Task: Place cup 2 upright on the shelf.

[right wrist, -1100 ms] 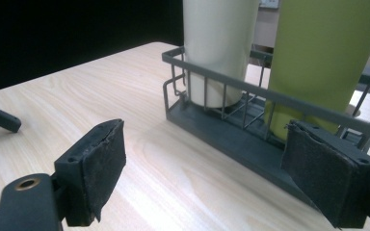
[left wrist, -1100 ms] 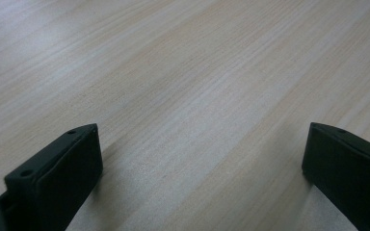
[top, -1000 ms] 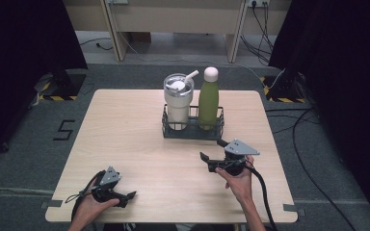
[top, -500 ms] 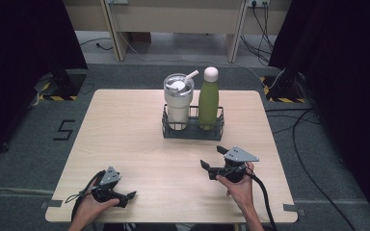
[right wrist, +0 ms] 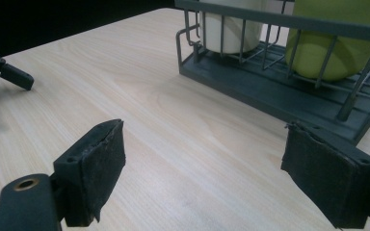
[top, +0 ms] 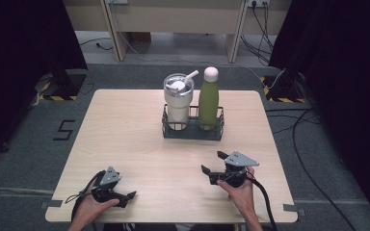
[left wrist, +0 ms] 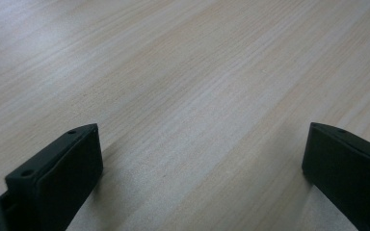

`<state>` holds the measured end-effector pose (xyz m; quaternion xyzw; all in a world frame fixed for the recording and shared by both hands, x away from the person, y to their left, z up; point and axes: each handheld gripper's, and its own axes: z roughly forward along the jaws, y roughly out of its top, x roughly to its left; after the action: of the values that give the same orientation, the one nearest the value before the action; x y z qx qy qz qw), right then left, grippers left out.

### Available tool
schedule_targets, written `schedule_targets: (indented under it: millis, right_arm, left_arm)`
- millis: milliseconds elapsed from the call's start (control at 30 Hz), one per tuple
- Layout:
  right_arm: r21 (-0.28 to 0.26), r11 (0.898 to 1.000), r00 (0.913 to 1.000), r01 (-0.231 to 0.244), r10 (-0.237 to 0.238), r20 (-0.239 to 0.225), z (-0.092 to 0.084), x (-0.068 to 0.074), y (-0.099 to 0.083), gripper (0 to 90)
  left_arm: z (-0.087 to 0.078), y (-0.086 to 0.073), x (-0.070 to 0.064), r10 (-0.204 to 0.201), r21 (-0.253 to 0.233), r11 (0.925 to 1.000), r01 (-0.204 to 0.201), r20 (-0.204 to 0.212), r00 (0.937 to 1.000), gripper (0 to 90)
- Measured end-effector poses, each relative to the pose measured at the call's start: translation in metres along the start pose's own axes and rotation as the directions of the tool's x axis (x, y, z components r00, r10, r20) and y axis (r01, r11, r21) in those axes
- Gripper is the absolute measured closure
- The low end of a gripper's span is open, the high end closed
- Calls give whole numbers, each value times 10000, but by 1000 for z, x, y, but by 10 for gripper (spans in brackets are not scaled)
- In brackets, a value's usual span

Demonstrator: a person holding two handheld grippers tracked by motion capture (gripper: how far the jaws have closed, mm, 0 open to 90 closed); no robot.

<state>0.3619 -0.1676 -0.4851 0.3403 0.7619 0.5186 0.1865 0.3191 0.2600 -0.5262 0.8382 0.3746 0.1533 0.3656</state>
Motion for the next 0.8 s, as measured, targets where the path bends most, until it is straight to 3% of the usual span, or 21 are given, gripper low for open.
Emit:
schedule_targets:
  millis: [800]
  right_arm:
    - [565,9982,9997,-180,171,162,-19,3,-30,152]
  left_arm:
    - [0,0,0,2,-1,10000,-2,-2,10000,0]
